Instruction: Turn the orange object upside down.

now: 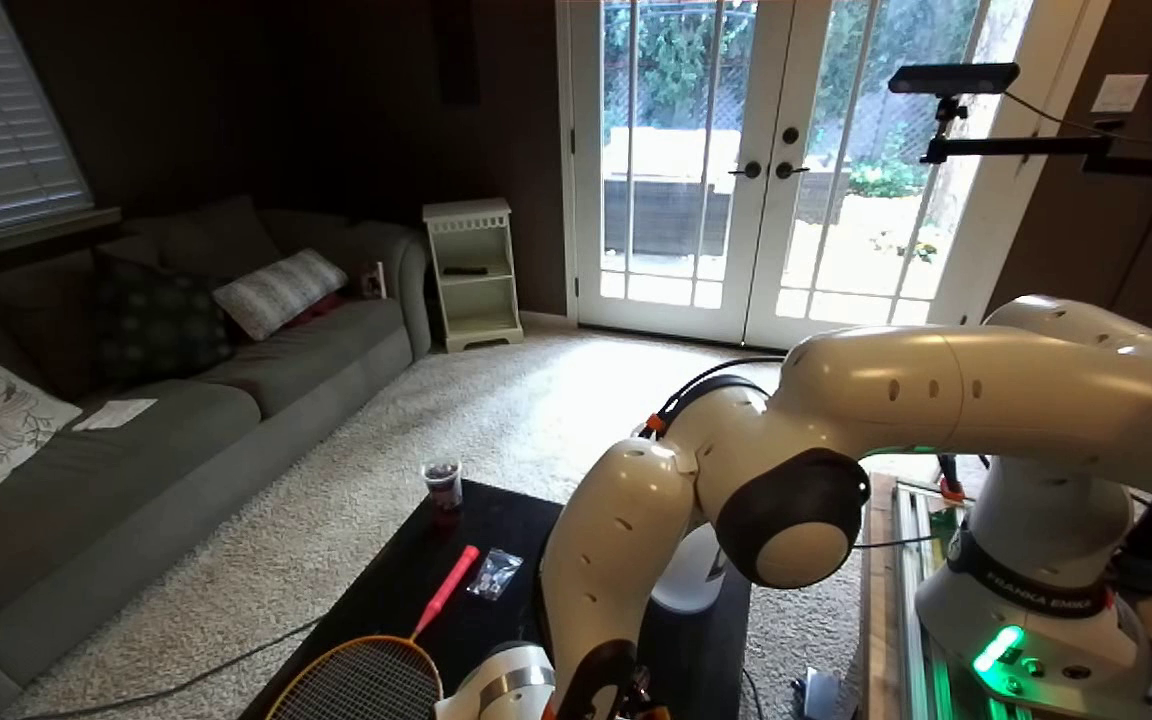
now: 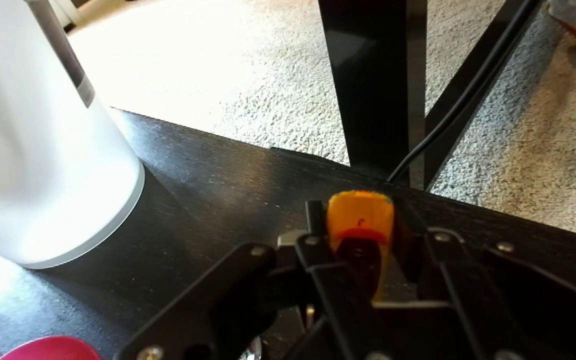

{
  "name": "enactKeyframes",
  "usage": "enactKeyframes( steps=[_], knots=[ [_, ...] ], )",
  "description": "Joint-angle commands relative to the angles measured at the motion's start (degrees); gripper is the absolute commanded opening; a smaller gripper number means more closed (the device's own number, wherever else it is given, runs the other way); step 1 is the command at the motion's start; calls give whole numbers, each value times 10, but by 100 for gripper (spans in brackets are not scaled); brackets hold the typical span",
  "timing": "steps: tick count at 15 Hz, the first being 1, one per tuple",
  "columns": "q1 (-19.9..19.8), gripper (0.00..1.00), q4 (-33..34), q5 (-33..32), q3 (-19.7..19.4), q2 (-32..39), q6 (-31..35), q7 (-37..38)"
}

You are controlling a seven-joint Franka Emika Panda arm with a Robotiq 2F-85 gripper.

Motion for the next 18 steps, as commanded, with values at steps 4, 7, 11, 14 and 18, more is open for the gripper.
enactKeyframes(
  steps=[4, 7, 11, 14, 18],
  knots=[
    [4, 19, 14, -33, 8, 7, -5, -22],
    [3, 38, 14, -37, 13, 7, -3, -33],
    [3, 53, 14, -37, 16, 7, -4, -42],
    [3, 51, 13, -37, 17, 7, -4, -48],
    [1, 59, 14, -37, 18, 7, -1, -54]
  ],
)
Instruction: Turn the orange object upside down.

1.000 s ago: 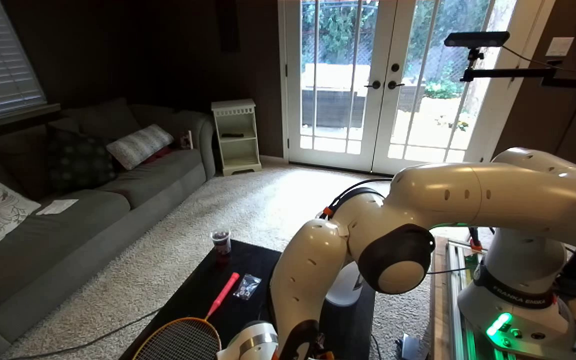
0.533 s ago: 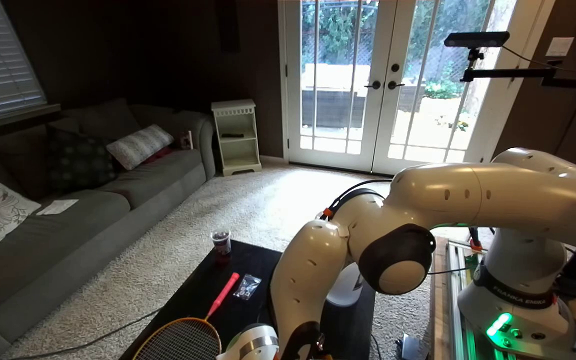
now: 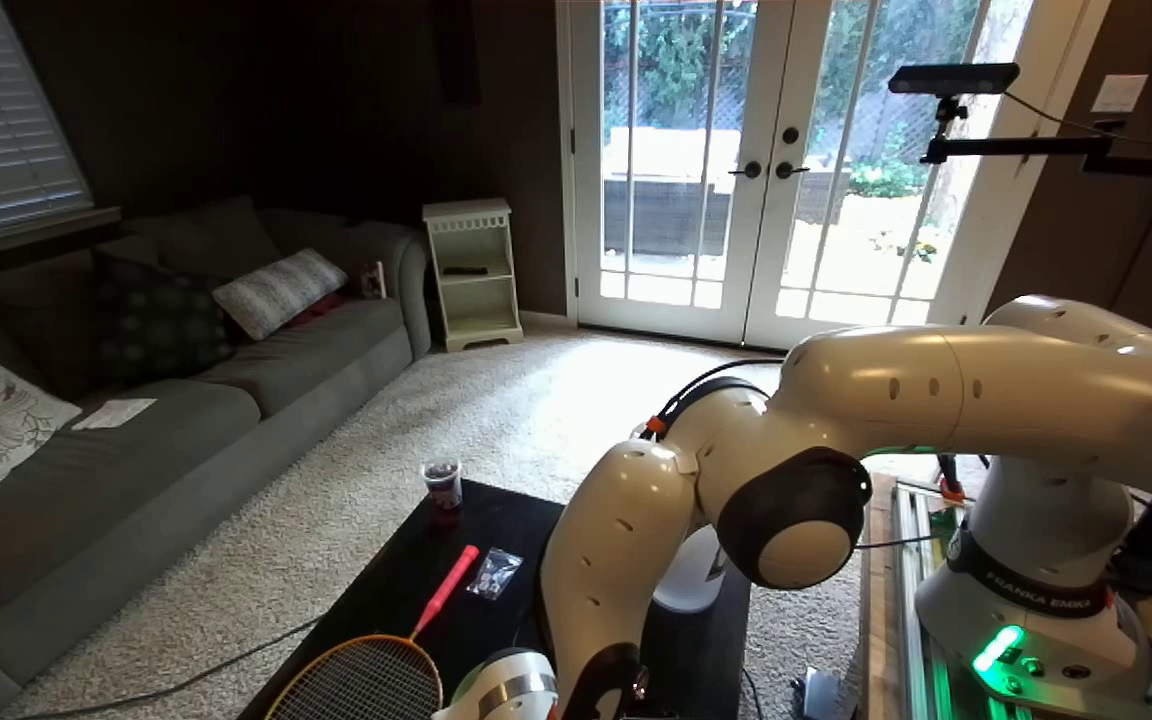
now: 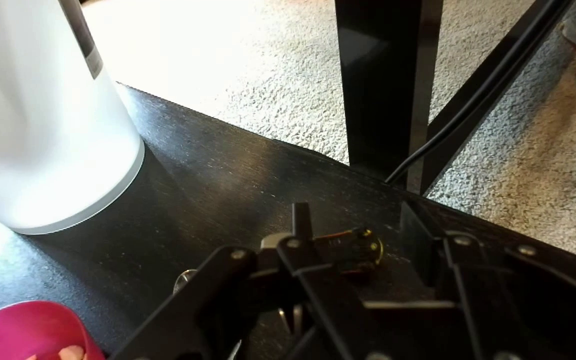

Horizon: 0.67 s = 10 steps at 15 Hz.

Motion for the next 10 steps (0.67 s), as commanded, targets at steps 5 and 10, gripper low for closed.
enactKeyframes(
  steps=[5, 10],
  knots=[
    [-6, 100, 13, -10, 5, 7, 5, -11],
    [-51, 100, -6, 32, 15, 1, 109, 13]
  ],
)
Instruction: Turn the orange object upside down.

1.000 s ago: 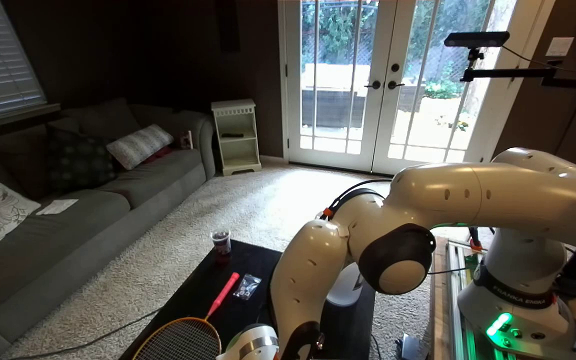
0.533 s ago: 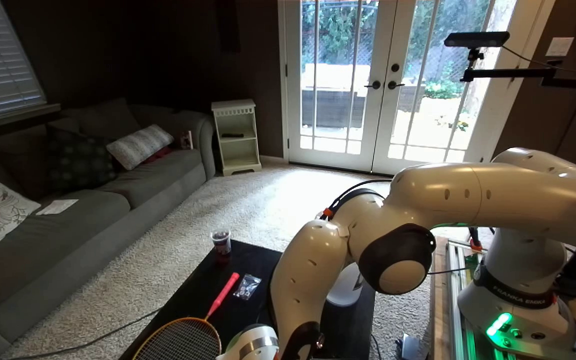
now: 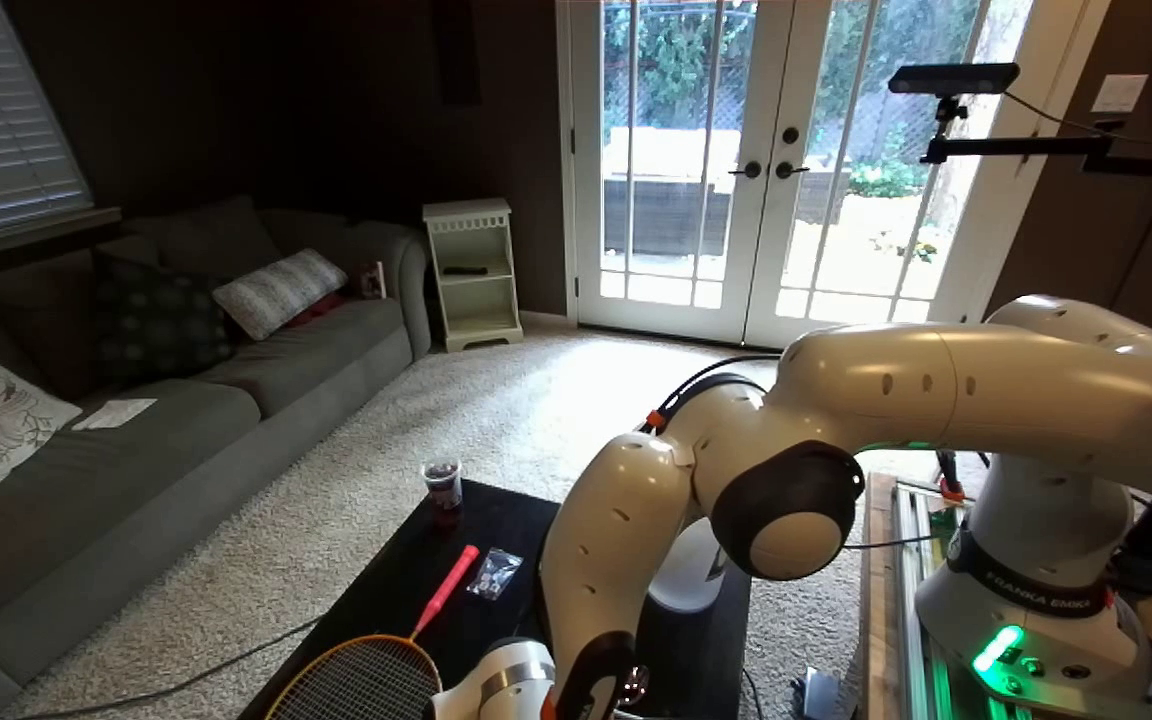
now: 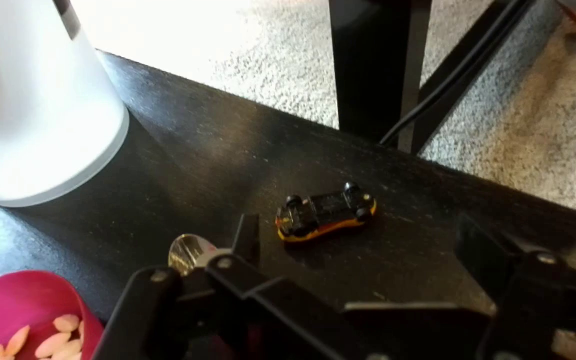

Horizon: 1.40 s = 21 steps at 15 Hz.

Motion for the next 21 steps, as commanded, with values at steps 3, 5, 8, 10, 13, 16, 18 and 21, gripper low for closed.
enactKeyframes(
  steps=[3, 5, 8, 10, 13, 16, 18, 21],
  knots=[
    [-63, 100, -23, 55, 14, 1, 145, 25],
    [-82, 100, -74, 69, 15, -20, 222, 45],
    [-93, 100, -163, 83, 9, -57, 348, 98],
    [-88, 100, -221, 77, 4, -84, 413, 132],
    [-65, 100, -301, 86, -9, -127, 475, 149],
    [-37, 100, -380, 73, -26, -183, 491, 151],
    [-13, 100, -426, 68, -45, -217, 503, 161],
    [30, 100, -481, 63, -80, -257, 532, 191]
  ],
)
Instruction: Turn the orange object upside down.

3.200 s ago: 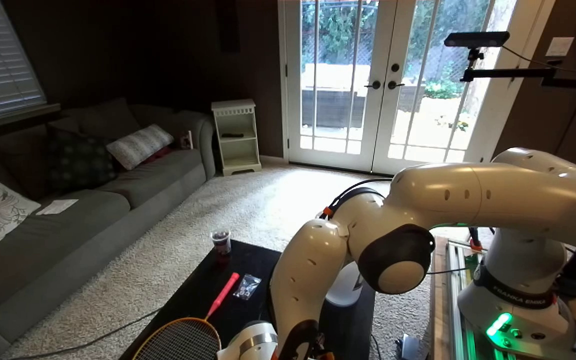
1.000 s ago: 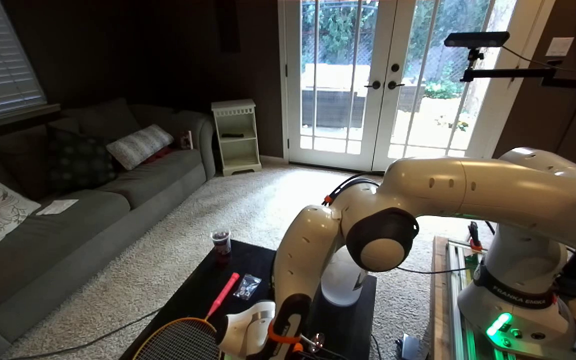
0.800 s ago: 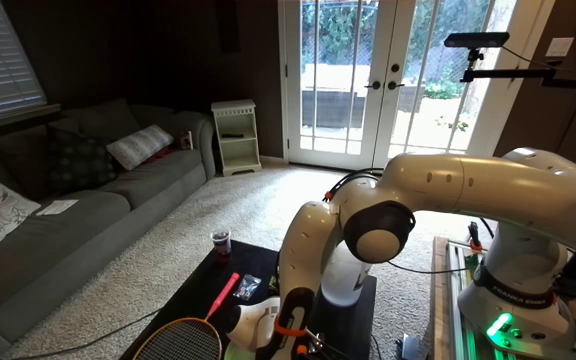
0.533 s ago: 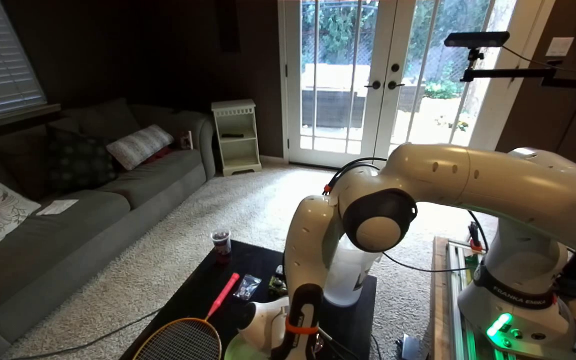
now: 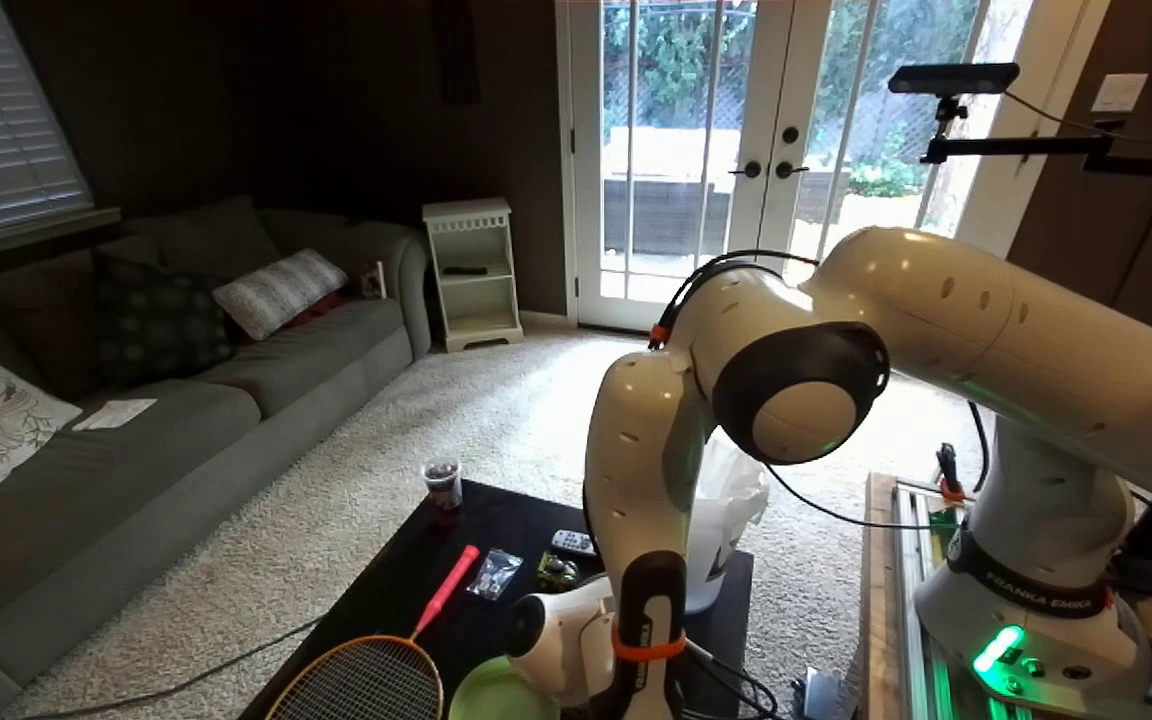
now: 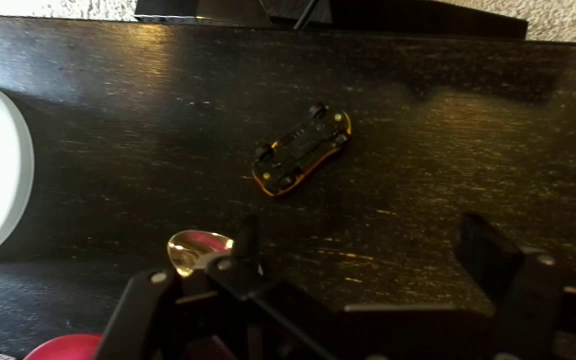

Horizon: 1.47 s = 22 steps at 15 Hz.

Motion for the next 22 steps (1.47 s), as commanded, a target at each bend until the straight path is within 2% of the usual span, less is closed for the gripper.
enactKeyframes(
  steps=[1, 6, 15, 19, 20, 22],
  knots=[
    [57, 100, -102, -7, -45, -72, 53, 50],
    [105, 100, -169, 6, -82, -110, 94, 85],
    [141, 100, -248, 43, -98, -139, 191, 118],
    [156, 100, -263, 78, -100, -140, 224, 112],
    [145, 100, -237, 78, -96, -121, 205, 91],
    [150, 100, -242, 85, -97, -121, 212, 91]
  ],
)
